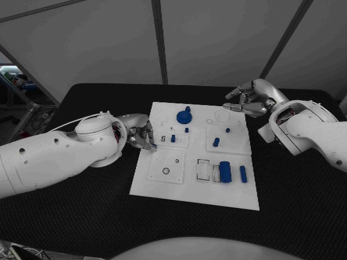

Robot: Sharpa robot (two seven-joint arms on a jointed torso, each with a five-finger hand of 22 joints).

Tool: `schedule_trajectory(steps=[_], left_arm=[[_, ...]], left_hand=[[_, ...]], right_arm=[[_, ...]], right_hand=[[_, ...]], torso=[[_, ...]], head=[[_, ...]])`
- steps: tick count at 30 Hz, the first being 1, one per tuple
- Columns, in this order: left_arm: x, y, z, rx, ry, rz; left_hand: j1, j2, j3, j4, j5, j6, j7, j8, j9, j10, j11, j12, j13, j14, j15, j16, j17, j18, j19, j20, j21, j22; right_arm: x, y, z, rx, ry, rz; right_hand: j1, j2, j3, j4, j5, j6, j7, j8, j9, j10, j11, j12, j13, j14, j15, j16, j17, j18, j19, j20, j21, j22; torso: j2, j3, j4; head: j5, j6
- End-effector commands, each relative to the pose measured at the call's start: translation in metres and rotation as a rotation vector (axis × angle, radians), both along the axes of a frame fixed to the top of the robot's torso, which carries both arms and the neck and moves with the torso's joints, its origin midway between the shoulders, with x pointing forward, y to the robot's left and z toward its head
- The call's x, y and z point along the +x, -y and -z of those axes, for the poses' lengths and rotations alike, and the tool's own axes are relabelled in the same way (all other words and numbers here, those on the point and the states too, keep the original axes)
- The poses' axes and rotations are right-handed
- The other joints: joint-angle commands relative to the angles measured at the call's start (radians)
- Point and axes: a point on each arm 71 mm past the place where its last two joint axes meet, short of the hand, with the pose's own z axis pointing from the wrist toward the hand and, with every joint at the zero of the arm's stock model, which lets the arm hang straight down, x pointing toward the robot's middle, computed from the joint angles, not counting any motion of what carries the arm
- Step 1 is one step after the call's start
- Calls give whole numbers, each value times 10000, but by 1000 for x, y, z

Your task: Assemble the parts on the task board

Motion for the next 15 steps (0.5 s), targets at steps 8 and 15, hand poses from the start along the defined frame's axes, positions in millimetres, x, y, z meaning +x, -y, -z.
schedule_trajectory(steps=[8, 15], left_arm=[[0, 2, 2, -10, -325, 111], [0, 1, 2, -14, -347, 89]], left_hand=[[-77, 110, -72, 0, 1, 58, -37, 5, 4, 46, 21, 1, 55, 723, 66, 17, 1401, -966, 28, 77, 11, 915], [-228, 79, -172, 58, -12, 15, -13, -62, -24, 29, 39, -21, 26, 720, 75, 11, 1391, -952, 12, 87, -61, 903]], right_arm=[[0, -1, -1, -18, 50, -62], [0, 0, -1, -17, 50, -45]], right_hand=[[24, 82, 17, 13, 63, 95, -4, 33, -8, 8, -69, -27, -9, 476, -50, -46, 259, 110, -20, -64, -59, -10], [26, 78, 16, 9, 62, 97, -5, 36, -9, 10, -70, -23, -5, 480, -51, -38, 273, 109, -18, -65, -59, -6]], torso=[[0, 3, 1], [-2, 0, -1]], head=[[-7, 5], [-17, -14]])
